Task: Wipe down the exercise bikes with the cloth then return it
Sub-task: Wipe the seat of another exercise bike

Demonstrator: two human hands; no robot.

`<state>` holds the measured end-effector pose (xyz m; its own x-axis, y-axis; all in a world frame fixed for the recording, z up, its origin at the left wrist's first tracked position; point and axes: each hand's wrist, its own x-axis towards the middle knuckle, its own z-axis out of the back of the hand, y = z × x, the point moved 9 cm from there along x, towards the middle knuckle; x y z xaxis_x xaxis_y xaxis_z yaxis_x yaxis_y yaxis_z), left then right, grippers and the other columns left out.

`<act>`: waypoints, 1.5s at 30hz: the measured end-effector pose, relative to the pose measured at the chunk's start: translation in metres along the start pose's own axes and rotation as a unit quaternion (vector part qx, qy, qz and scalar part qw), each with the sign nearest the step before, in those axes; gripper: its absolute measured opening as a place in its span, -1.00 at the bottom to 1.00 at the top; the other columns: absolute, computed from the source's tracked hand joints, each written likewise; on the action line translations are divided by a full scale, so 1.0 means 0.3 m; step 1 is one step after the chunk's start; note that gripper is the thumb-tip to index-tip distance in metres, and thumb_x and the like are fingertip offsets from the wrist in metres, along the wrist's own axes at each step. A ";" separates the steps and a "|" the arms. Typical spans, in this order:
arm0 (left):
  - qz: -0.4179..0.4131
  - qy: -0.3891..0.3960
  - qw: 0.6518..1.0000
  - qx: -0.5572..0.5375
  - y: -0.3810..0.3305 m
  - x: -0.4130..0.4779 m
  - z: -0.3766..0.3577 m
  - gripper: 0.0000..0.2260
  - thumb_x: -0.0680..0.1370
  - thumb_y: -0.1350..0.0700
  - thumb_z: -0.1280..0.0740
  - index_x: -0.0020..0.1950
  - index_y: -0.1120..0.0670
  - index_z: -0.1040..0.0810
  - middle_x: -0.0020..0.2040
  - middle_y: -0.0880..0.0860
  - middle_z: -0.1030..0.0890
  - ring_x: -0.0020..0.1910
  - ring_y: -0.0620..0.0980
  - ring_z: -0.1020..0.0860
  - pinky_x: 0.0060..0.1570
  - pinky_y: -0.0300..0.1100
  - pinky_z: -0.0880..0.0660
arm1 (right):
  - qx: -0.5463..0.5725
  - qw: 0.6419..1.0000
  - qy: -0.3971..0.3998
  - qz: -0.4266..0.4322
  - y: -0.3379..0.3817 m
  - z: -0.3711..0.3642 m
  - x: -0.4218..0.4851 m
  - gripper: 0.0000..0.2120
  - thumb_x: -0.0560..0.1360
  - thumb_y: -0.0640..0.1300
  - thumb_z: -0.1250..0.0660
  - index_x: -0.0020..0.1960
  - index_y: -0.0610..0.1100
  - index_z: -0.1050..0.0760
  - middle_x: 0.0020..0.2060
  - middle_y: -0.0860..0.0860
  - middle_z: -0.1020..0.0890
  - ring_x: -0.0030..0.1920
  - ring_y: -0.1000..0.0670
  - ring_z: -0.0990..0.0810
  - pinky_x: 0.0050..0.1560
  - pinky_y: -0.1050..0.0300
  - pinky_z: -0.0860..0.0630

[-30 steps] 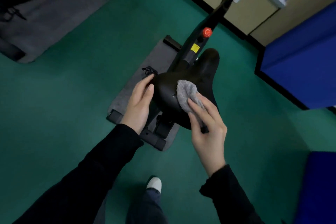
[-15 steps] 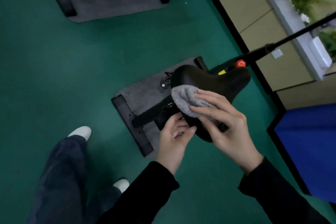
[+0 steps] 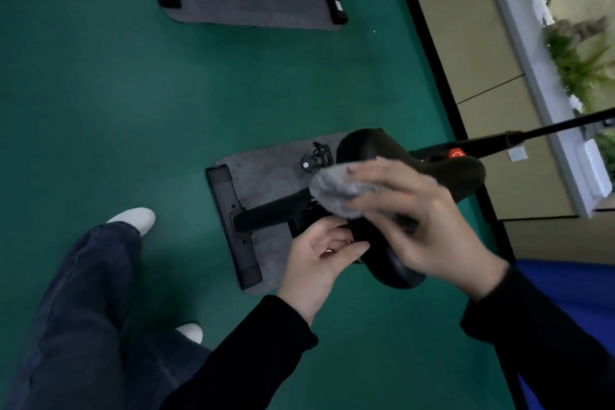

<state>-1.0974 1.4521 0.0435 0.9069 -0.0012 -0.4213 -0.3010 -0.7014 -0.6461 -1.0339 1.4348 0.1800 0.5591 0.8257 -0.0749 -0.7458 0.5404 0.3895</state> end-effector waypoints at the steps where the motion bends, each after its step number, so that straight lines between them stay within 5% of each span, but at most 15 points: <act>1: 0.002 0.003 1.000 -0.003 0.000 0.001 -0.001 -0.75 0.42 0.30 -0.44 0.01 0.02 -0.59 -0.15 -0.02 -0.66 -0.12 -0.11 -0.59 -0.06 -0.32 -0.51 | -0.006 1.000 0.014 0.014 0.016 -0.013 -0.027 -0.85 0.49 -0.34 -0.34 -0.03 -0.21 -0.67 0.15 -0.08 -0.60 0.31 -0.03 -0.49 0.38 -0.06 -0.34; 6: 0.009 0.005 1.000 -0.007 0.008 0.000 0.003 -0.76 0.41 0.28 -0.45 0.02 0.04 -0.59 -0.12 0.05 -0.66 -0.12 -0.09 -0.59 0.03 -0.14 -0.52 | -0.063 0.996 0.047 0.051 0.028 -0.036 0.004 -0.83 0.48 -0.35 -0.36 0.02 -0.22 -0.65 0.13 -0.12 -0.60 0.27 -0.09 -0.51 0.35 -0.09 -0.37; 9: 0.003 0.018 1.000 0.001 -0.002 0.001 0.000 -0.76 0.43 0.27 -0.43 0.04 0.03 -0.59 -0.13 0.02 -0.67 -0.13 -0.11 -0.60 -0.02 -0.26 -0.52 | -0.091 0.993 0.063 0.037 -0.011 -0.035 0.130 -0.84 0.50 -0.32 -0.34 0.04 -0.20 -0.64 0.10 -0.10 -0.59 0.16 -0.09 -0.54 0.23 0.02 -0.43; 14: -0.002 0.030 0.998 0.050 -0.044 0.024 0.016 -0.66 0.45 0.20 -0.43 0.20 0.03 -0.50 -0.02 0.11 -0.64 -0.09 -0.12 -0.60 -0.08 -0.42 -0.48 | 0.000 0.985 0.054 -0.165 -0.252 0.032 0.287 -0.86 0.52 -0.17 -0.35 0.04 -0.05 -0.65 0.02 0.11 -0.65 0.14 0.08 -0.59 0.26 0.23 -0.41; 17: -0.024 0.008 0.998 0.059 -0.098 0.067 0.034 -0.47 0.42 0.20 -0.45 0.33 -0.04 -0.37 0.07 0.04 -0.57 -0.07 -0.12 -0.59 -0.05 -0.36 -0.52 | 0.102 0.945 0.049 -0.306 -0.389 0.034 0.235 -0.84 0.55 -0.13 -0.33 0.08 -0.08 -0.63 0.04 0.02 -0.67 0.16 0.04 -0.58 0.32 0.04 -0.42; 20: -0.049 0.017 0.996 0.069 -0.155 0.117 0.034 -0.41 0.39 0.24 -0.47 0.36 -0.03 -0.36 0.09 -0.01 -0.55 -0.10 -0.16 -0.58 -0.12 -0.35 -0.51 | 0.090 0.940 -0.048 -0.325 -0.372 0.060 0.162 -0.82 0.55 -0.16 -0.31 0.11 -0.09 -0.63 0.09 0.02 -0.66 0.20 0.06 -0.56 0.35 0.13 -0.38; 25: -0.043 0.060 0.992 0.104 -0.186 0.176 0.038 -0.26 0.22 0.13 -0.56 0.35 -0.06 -0.37 0.00 -0.03 -0.59 -0.10 -0.16 -0.60 -0.16 -0.36 -0.50 | 0.046 0.951 -0.214 -0.217 -0.155 0.065 0.061 -0.77 0.52 -0.30 -0.31 0.11 -0.13 -0.62 0.11 -0.02 -0.57 0.17 0.13 -0.52 0.25 0.37 -0.34; 29: -0.042 0.077 0.982 0.168 -0.200 0.203 0.047 -0.26 0.18 0.07 -0.59 0.32 -0.14 -0.40 0.10 -0.10 -0.58 -0.01 -0.16 -0.60 -0.13 -0.35 -0.52 | 0.044 0.914 -0.262 -0.305 -0.229 0.088 -0.034 -0.76 0.55 -0.28 -0.28 0.18 -0.15 -0.60 0.14 -0.02 -0.55 0.21 0.08 -0.49 0.27 0.39 -0.30; 32: -0.038 0.090 0.958 0.269 -0.224 0.214 0.043 -0.20 0.14 -0.12 -0.56 0.34 -0.19 -0.37 0.29 -0.17 -0.43 0.17 -0.14 -0.52 0.06 -0.16 -0.53 | 0.037 0.873 -0.306 -0.378 -0.266 0.104 -0.104 -0.77 0.55 -0.28 -0.29 0.16 -0.17 -0.60 0.12 -0.05 -0.56 0.20 0.00 -0.51 0.25 0.40 -0.29; 36: -0.094 0.119 0.884 0.442 -0.315 0.242 0.012 -0.20 0.14 -0.31 -0.53 0.31 -0.30 -0.27 0.29 -0.25 -0.30 0.33 -0.21 -0.32 0.36 -0.05 -0.32 | 0.030 0.868 -0.346 -0.355 -0.178 0.073 -0.126 -0.73 0.51 -0.34 -0.31 0.17 -0.18 -0.60 0.13 0.03 -0.50 0.21 0.02 -0.48 0.28 0.35 -0.31; 39: -0.108 0.163 0.831 0.520 -0.343 0.266 -0.030 -0.14 0.14 -0.36 -0.44 0.38 -0.24 -0.22 0.32 -0.24 -0.26 0.39 -0.15 -0.24 0.40 0.02 -0.26 | 0.012 0.861 -0.360 -0.359 -0.186 0.072 -0.177 -0.74 0.51 -0.38 -0.31 0.15 -0.21 -0.60 0.12 -0.04 -0.53 0.20 -0.04 -0.50 0.28 0.30 -0.33; 45: -0.060 0.225 0.777 0.584 -0.360 0.273 -0.062 -0.08 0.17 -0.40 -0.35 0.46 -0.13 -0.18 0.35 -0.19 -0.25 0.40 -0.11 -0.24 0.41 0.02 -0.25 | -0.022 0.779 -0.417 -0.468 -0.190 0.060 -0.307 -0.74 0.50 -0.42 -0.29 0.14 -0.23 -0.59 0.12 -0.15 -0.53 0.18 -0.09 -0.49 0.27 0.24 -0.35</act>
<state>-0.9850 1.5144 0.0907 0.8813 -0.4196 -0.2175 -0.0295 0.4106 -0.9113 -1.0364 1.3250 0.1812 0.8929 -0.3151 0.3215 0.1283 0.8627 0.4892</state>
